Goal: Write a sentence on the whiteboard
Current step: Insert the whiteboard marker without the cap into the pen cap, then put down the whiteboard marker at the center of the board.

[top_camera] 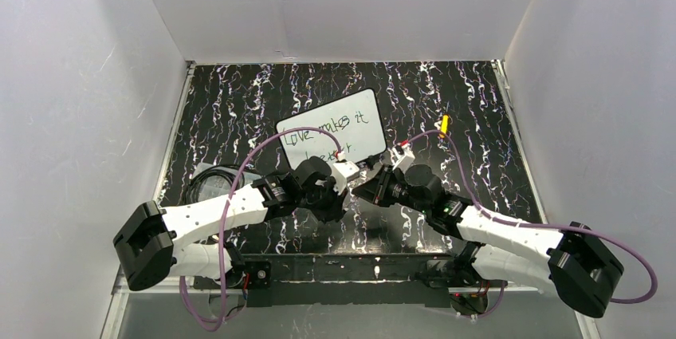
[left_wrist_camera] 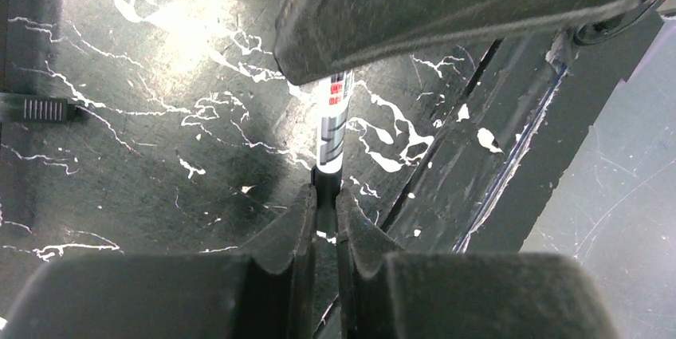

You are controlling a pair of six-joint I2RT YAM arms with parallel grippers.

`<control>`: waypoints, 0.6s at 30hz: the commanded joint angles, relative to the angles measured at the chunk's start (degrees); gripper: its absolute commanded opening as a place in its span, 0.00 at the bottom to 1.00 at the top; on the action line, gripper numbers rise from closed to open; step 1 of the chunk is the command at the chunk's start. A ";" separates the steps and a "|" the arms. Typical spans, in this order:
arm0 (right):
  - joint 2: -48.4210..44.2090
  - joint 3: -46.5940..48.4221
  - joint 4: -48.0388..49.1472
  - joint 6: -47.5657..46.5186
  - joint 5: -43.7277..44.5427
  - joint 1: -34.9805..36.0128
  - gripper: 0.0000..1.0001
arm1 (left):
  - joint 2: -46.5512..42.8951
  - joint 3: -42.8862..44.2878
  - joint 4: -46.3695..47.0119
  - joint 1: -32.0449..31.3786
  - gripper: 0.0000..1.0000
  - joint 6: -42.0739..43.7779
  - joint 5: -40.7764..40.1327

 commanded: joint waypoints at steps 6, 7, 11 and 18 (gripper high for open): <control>-1.55 0.80 -21.22 -0.17 -3.70 5.27 0.01 | -4.11 5.97 30.75 1.05 0.00 -1.27 3.24; -3.13 1.63 -23.06 0.07 -0.81 5.27 0.01 | -4.90 4.41 30.36 1.26 0.00 -1.92 3.09; -8.00 2.30 -27.74 4.50 9.69 5.27 0.01 | -9.77 -2.01 27.56 2.06 0.28 -3.84 1.18; -14.96 2.22 -29.86 6.54 23.68 4.77 0.13 | -18.05 -2.18 11.91 6.49 0.63 -5.43 -5.24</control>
